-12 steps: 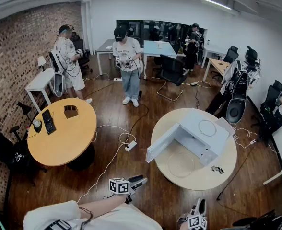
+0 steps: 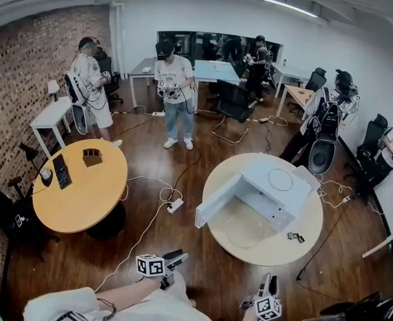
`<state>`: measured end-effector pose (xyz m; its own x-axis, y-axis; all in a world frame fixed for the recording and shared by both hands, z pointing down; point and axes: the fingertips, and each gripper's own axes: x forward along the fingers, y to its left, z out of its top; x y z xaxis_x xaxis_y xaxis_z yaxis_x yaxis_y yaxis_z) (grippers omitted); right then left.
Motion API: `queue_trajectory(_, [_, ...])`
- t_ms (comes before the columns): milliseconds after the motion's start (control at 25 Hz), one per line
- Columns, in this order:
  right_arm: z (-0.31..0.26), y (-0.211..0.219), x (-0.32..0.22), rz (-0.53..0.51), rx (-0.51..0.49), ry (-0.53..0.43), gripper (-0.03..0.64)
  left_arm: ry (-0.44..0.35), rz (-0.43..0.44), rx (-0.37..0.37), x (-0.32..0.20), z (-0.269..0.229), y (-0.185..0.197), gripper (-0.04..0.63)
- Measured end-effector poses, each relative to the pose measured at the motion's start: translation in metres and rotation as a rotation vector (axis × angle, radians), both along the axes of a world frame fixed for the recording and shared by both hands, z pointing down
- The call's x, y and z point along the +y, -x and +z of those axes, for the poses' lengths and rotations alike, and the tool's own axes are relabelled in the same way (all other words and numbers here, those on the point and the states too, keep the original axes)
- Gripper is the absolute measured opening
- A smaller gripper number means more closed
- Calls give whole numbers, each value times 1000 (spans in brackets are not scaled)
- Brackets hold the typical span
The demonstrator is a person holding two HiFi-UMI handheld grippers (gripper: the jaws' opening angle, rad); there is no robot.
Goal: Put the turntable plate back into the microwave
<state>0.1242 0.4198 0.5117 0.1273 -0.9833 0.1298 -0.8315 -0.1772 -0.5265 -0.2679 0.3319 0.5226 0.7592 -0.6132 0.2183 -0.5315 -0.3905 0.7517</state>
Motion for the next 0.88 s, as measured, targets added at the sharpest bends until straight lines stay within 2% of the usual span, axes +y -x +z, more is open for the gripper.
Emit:
queue_trajectory(120, [12, 4, -1, -12, -30, 7, 190, 17, -7, -6, -1, 7, 3, 164])
queue_trajectory(360, [23, 2, 0, -15, -22, 54, 190, 38, 10, -13, -14, 12, -9, 164])
queue_trajectory(680, [58, -25, 1, 52, -45, 139, 190, 62, 83, -4, -46, 22, -51, 164])
queue_trajectory(880, [56, -34, -30, 30, -41, 115, 190, 52, 120, -14, -81, 21, -79, 164])
